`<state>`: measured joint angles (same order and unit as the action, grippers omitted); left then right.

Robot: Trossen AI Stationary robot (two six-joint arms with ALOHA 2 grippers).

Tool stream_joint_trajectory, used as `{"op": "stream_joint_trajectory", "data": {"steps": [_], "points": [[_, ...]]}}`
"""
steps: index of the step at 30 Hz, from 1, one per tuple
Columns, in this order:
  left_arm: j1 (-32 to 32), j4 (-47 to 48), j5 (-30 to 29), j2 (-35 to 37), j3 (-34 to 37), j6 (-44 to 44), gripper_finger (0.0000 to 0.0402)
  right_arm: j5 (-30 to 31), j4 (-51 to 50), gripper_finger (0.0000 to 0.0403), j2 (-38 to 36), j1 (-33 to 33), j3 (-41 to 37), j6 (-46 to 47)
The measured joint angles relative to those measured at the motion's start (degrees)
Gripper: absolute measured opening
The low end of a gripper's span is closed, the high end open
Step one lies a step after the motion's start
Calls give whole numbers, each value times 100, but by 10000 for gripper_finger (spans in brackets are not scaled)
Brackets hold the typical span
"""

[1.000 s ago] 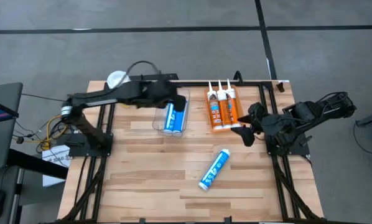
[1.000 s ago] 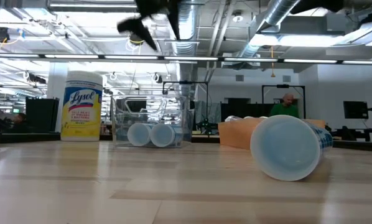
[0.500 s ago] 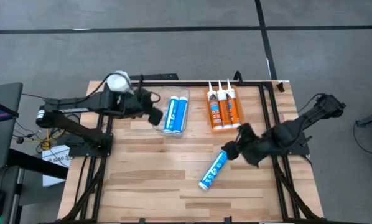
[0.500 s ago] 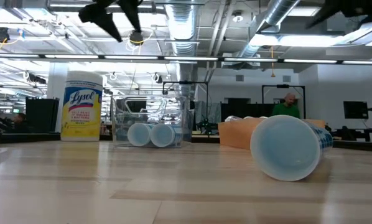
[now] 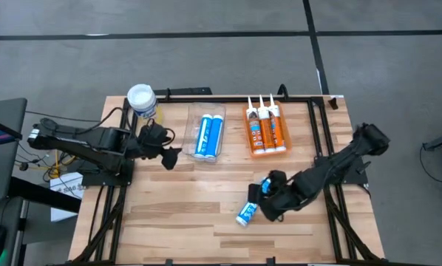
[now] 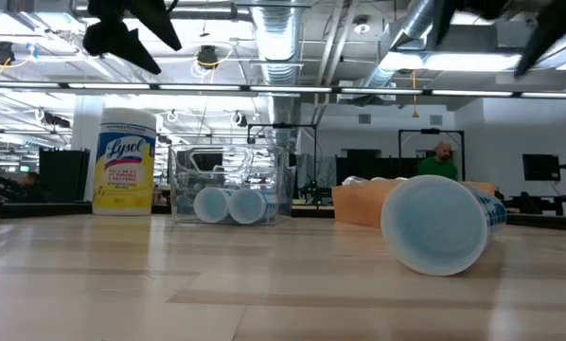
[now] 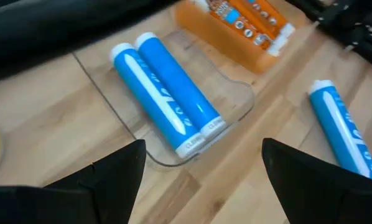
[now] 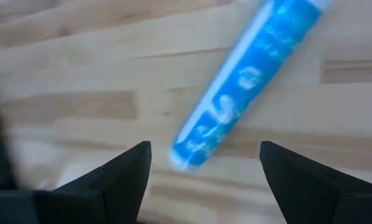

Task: Pick & place silicon tubes, Sealant and Lysol wipes
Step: Put the blue sealant into the transparent bin

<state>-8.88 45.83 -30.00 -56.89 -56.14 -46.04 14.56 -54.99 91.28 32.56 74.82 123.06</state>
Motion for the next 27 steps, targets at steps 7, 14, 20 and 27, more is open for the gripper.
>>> {"op": "stream_joint_trajectory", "data": {"steps": [7,14,20,27], "points": [[-172,-51,63,30,157,36,314,-541,-322,295,823,-279,119,619],[-247,-99,84,23,157,101,314,-695,-650,295,1268,-489,122,1055],[-247,-98,125,24,157,193,314,-717,-628,295,1541,-731,113,1061],[-247,-98,129,18,155,302,314,-819,-447,295,1973,-973,119,873]]}}
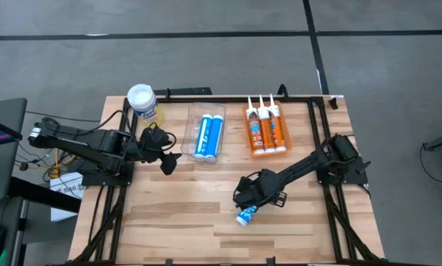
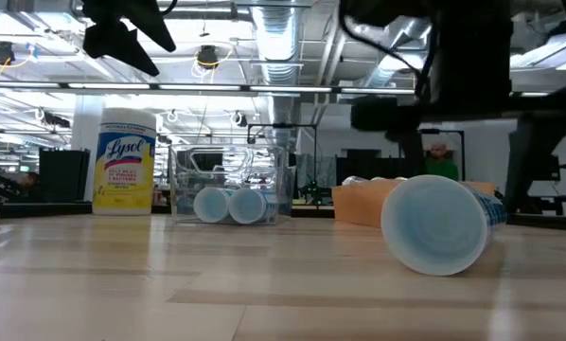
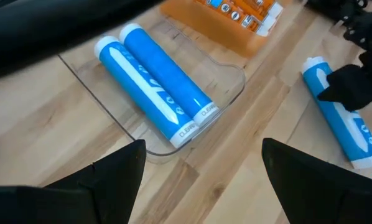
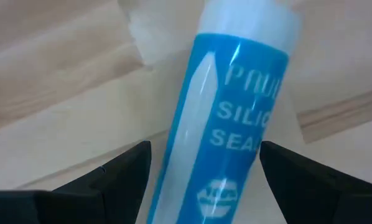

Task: Pick & place silicon tubes, Sealant and Lysol wipes
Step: Put the blue sealant into the transparent bin

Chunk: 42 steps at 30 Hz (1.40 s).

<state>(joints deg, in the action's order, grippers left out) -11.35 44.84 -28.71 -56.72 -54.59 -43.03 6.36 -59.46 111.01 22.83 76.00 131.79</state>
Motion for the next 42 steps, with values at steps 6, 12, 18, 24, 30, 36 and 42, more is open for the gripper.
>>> {"op": "stream_joint_trajectory", "data": {"steps": [6,12,18,24,30,36,42], "points": [[0,2,13,5,0,0,314,-177,-72,295,344,-133,-41,-31],[0,2,105,3,0,-2,314,-478,-43,295,447,-297,-21,-745],[0,1,125,5,0,-2,314,-528,-112,295,417,-465,-23,-1458],[0,4,149,5,0,-11,314,-510,-45,292,439,-494,-26,-1672],[0,8,170,5,0,-126,314,-489,-44,281,444,-475,-26,-1483],[0,8,170,5,0,-160,314,-459,92,257,447,-481,-34,-1518],[0,9,170,5,0,-167,314,-351,129,201,450,-478,-34,-1579]]}}
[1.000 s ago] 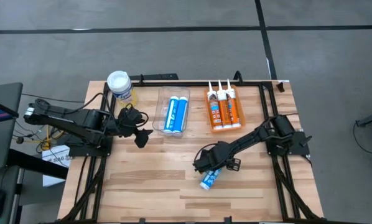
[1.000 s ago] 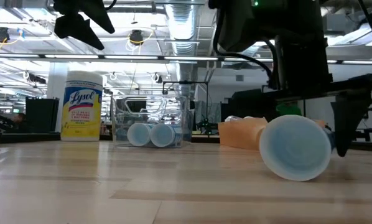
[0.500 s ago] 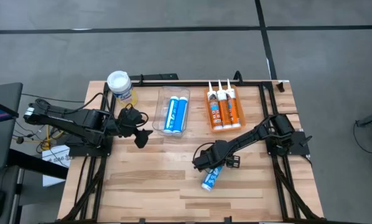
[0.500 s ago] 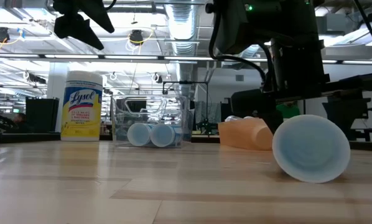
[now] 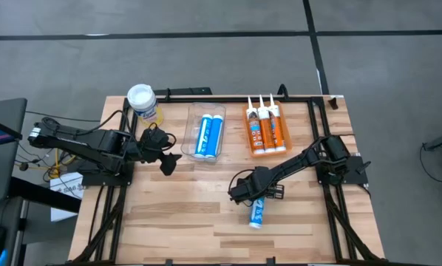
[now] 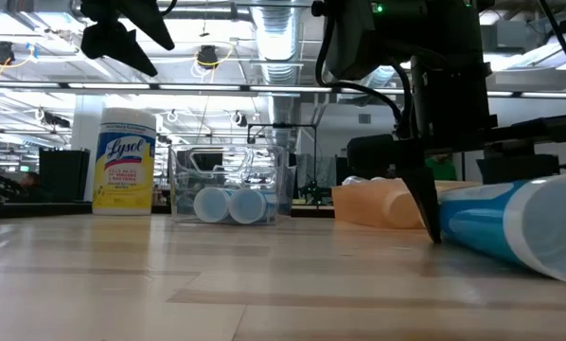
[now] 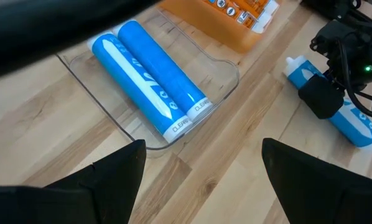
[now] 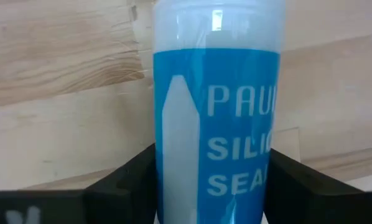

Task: Pick & place silicon tubes, Sealant and Lysol wipes
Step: Put the blue sealant into the transparent bin

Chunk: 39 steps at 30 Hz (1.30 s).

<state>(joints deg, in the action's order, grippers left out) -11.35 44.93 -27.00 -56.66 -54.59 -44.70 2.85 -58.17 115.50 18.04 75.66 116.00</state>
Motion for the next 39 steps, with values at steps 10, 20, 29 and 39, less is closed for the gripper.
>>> {"op": "stream_joint_trajectory", "data": {"steps": [10,20,29,39], "points": [[2,-1,73,0,0,-14,314,380,159,201,-386,139,209,-239],[2,-283,485,0,0,-178,314,2789,133,201,-1797,337,772,-1042],[2,-1673,854,-65,-2,-622,314,3753,1953,201,-2489,-248,796,-4148],[2,-3675,1068,-684,-4,-645,314,2192,4115,201,-2627,-1345,796,-6871]]}}
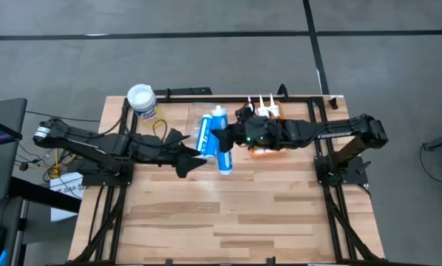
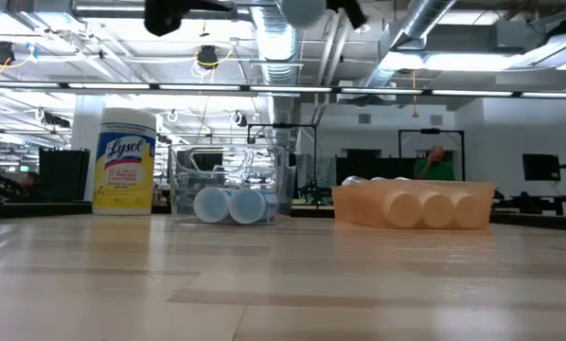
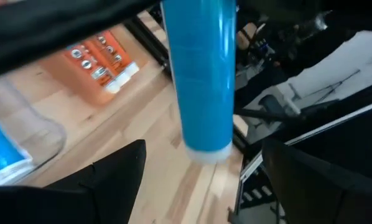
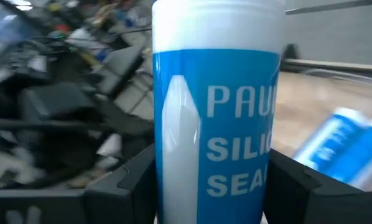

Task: Pick & place silicon tubes, Sealant and Lysol wipes
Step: Put the blue sealant into the transparent bin

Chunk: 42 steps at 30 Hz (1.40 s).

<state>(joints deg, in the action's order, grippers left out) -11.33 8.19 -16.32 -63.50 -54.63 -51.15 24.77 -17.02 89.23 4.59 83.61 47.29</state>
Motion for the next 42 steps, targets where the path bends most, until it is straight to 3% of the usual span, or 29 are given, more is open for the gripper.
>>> {"op": "stream_joint_trajectory", "data": {"steps": [4,14,37,42], "points": [[0,-498,-138,-317,0,-94,314,-605,335,201,0,-239,0,-200],[183,-1308,-477,-599,0,-74,314,-1001,670,201,0,-320,0,-233],[293,-2457,-310,-1050,4,-30,314,-966,1281,200,11,-312,0,-177],[326,-2572,-247,-1052,4,-73,272,-966,1281,200,11,-310,0,-177]]}}
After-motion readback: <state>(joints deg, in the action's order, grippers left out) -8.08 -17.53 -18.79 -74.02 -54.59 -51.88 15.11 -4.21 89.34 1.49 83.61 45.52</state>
